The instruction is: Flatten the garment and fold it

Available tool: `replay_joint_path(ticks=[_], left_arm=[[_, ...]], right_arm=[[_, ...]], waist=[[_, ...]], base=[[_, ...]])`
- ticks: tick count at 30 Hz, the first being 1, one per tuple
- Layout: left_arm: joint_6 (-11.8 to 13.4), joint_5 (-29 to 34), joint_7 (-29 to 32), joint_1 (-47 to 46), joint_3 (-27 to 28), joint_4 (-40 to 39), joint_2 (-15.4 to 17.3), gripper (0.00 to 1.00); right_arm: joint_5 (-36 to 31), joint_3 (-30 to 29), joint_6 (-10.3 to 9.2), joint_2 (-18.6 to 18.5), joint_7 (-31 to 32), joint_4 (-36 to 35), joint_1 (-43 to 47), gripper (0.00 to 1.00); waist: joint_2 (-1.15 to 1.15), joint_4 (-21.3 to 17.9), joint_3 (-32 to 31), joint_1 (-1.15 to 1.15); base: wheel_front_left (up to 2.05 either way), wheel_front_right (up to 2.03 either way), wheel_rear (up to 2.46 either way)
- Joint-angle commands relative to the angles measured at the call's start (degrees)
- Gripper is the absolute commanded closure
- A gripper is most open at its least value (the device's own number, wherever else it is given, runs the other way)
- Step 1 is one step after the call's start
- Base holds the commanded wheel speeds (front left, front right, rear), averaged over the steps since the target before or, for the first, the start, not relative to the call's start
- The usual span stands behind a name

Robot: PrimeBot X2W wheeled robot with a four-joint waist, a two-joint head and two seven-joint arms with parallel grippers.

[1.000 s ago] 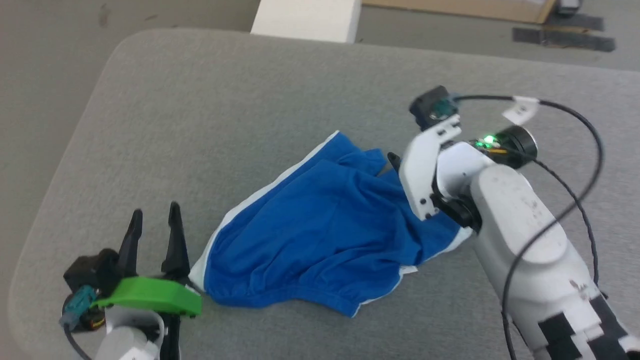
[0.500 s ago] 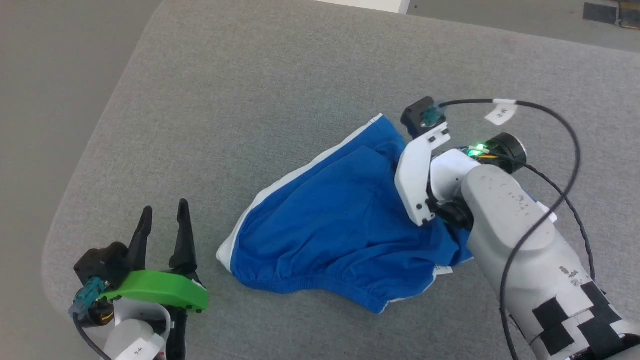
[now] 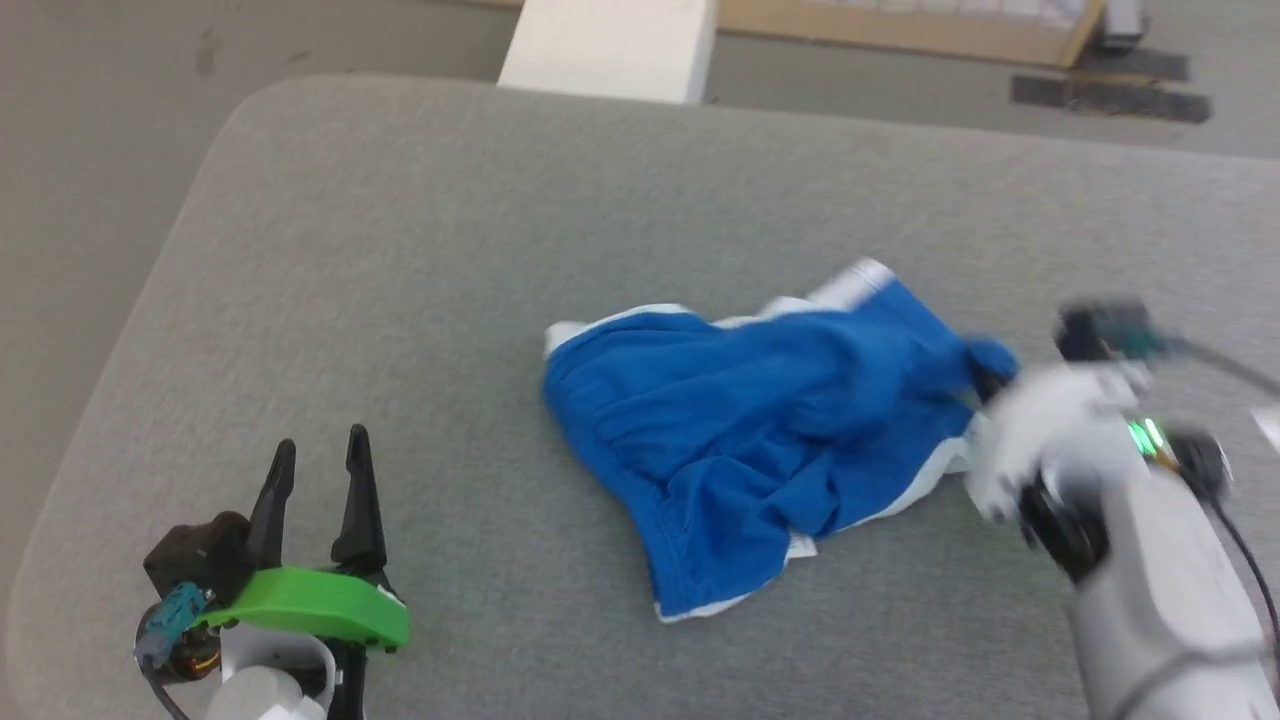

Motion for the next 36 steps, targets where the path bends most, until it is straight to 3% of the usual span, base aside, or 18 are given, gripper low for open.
replay_joint_path(ticks=[1, 5, 11, 12, 13, 20, 23, 28, 36], left_arm=[[0.45, 0.07, -0.01, 0.61, 0.07, -0.27, 0.20, 0.00], [0.70, -0.24, 1.20, 1.15, -0.45, -0.70, 0.04, 0.00], [1.16, -1.09, 2.85, 2.47, -0.68, -0.94, -0.12, 0.00], [1.22, -1.40, 3.31, 2.69, -0.67, -0.92, -0.17, 0.00], [1.26, -1.78, 3.62, 2.80, -0.59, -0.96, -0.25, 0.00], [0.41, -3.39, 12.41, -5.83, -2.97, -2.71, 0.77, 0.00], [0.73, -4.37, 20.93, -12.26, -4.79, -1.37, 0.91, 0.00], [1.27, -6.18, 40.24, -20.12, -9.94, 4.95, 0.55, 0.00], [2.82, -5.94, 55.78, -21.83, -14.06, 11.17, 1.61, 0.00]], right_arm=[[-0.60, -2.19, -0.09, -0.08, 0.35, -2.65, 4.56, 1.00], [2.21, -6.74, -0.09, 0.10, 3.35, -10.42, 16.54, 1.00], [11.09, -4.33, -0.09, 0.13, 4.37, -16.05, 26.16, 1.00], [12.26, -4.18, -0.09, 0.13, 3.29, -16.85, 26.46, 0.25], [12.77, -4.40, -0.09, 0.14, 1.98, -17.50, 26.42, 0.00], [12.16, -7.68, -0.09, 0.14, -6.62, -21.60, 23.15, 0.00], [11.69, -8.46, -0.09, 0.14, -7.38, -23.03, 21.96, 0.00], [11.42, -8.82, -0.09, 0.14, -7.47, -24.65, 21.27, 0.00], [13.00, -7.96, -0.09, 0.15, -8.82, -24.36, 22.43, 0.00]], waist=[[0.00, -4.33, -4.31, 0.00], [0.00, -5.44, -5.08, 0.00], [0.00, -7.13, -5.76, 0.00], [0.00, -7.52, -5.82, 0.00], [0.00, -7.94, -5.92, 0.00], [0.00, -12.23, -4.89, 0.00], [0.00, -15.03, -3.89, 0.00], [0.00, -19.67, -1.66, 0.00], [0.00, -23.92, 1.70, 0.00]], base=[[0.00, 0.00, 0.00], [0.00, 0.00, 0.00], [0.00, 0.00, 0.00], [0.00, 0.00, 0.00], [0.00, 0.00, 0.00], [0.00, 0.00, 0.00], [0.00, 0.00, 0.00], [0.00, 0.00, 0.00], [0.00, 0.00, 0.00]])
